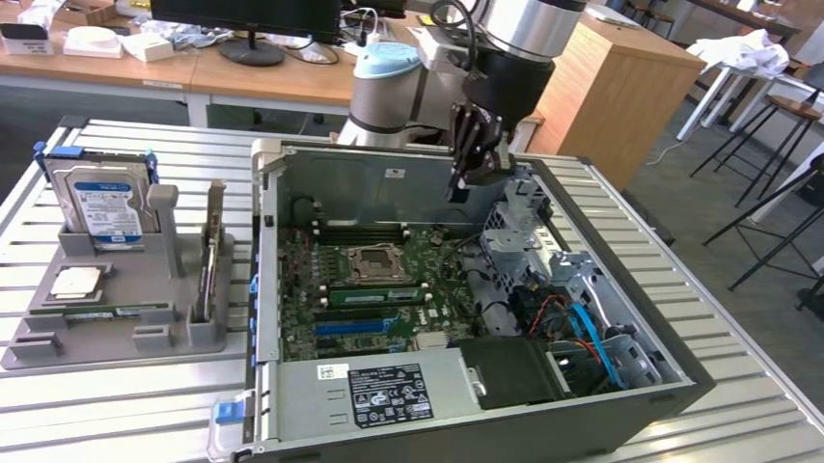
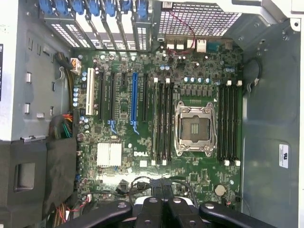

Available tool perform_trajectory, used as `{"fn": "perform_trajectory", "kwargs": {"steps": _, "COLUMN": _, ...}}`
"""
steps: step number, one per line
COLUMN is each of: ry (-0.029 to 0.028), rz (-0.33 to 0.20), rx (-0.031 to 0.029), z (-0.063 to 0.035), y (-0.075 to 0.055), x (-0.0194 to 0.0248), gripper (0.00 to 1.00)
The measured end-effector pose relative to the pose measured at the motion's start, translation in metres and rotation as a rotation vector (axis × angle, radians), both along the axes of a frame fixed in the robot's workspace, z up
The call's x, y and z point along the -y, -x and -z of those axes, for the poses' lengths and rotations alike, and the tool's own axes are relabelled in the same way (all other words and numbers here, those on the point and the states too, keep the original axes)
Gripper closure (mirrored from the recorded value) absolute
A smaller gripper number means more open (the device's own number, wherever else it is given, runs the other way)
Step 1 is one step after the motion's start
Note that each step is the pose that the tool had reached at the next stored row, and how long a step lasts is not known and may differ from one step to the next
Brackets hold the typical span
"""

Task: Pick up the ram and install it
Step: 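Press down the ram until it locks into place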

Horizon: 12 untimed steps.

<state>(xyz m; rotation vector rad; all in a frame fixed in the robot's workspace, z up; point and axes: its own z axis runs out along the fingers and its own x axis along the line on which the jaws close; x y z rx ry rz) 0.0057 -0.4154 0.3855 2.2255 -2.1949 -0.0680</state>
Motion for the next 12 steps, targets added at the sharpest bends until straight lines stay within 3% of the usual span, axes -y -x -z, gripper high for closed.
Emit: {"fn": "perform_trajectory", "kwargs": {"steps": 12, "ry": 0.0000, "rz": 0.000, "rx": 0.0002, "z": 0.0032, "y": 0.0000, "x": 0.0000, "gripper": 0.90}}
